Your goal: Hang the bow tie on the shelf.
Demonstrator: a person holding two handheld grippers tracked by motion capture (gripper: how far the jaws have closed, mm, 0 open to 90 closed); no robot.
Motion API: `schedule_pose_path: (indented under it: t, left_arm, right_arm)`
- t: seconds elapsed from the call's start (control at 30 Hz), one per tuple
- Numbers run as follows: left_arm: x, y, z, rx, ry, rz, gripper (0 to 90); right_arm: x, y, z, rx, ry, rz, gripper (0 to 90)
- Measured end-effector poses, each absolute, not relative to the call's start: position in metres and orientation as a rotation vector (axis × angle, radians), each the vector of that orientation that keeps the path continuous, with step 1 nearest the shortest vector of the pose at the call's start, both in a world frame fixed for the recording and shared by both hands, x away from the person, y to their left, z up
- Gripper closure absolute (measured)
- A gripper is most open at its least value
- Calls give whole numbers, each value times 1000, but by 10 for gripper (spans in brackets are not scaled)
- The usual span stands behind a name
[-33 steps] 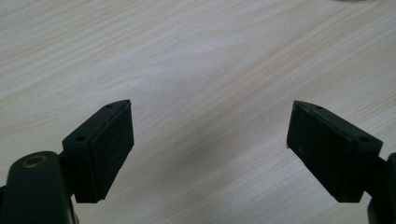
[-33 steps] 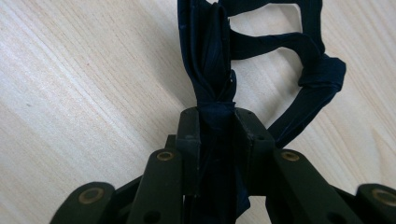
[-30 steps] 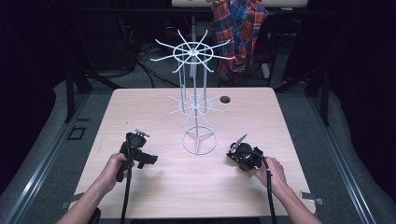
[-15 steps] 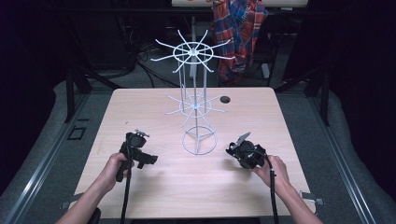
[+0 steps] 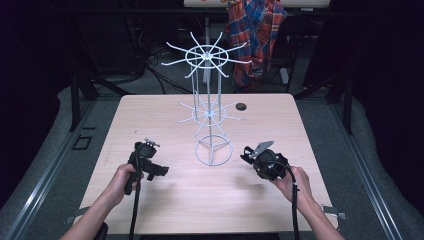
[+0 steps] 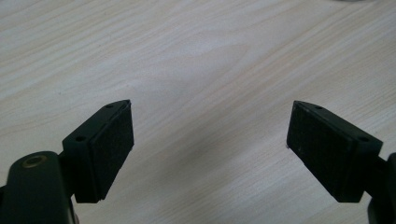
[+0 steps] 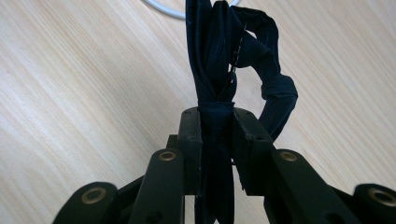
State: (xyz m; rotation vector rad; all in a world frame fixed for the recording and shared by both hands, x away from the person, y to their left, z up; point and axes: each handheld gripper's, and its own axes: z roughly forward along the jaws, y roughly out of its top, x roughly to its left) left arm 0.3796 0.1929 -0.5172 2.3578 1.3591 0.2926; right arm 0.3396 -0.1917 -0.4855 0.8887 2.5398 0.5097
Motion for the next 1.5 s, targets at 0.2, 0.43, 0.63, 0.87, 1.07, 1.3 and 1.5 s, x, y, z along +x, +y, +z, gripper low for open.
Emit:
schedule_pose_path:
  t: [0.2,0.43,0.63,0.87,1.07,1.3,1.5]
  left_arm:
    - [380,192,-517,2358,1356,289,151]
    - [380,192,-517,2361,1354,292,151]
    - [379,193,-517,2357,1356,289,151]
    - [379,192,-517,2358,1351,286,150]
    - [379,192,-517,2362,1346,282,151]
    - [377,195,-517,2358,1356,278,151]
    - [377,194,-518,2360,1357,279,150]
  right_arm:
    - [336,-190,-479,879,2514,538,742]
    - [333,-191,-469,870,2472,568,742]
    - [332,-188,-463,855,2451,584,742]
    - [333,-189,-456,841,2422,592,742]
    - [334,-189,-454,845,2422,589,743]
    - [337,-189,-446,840,2398,594,743]
    - [338,-189,-437,832,2365,616,743]
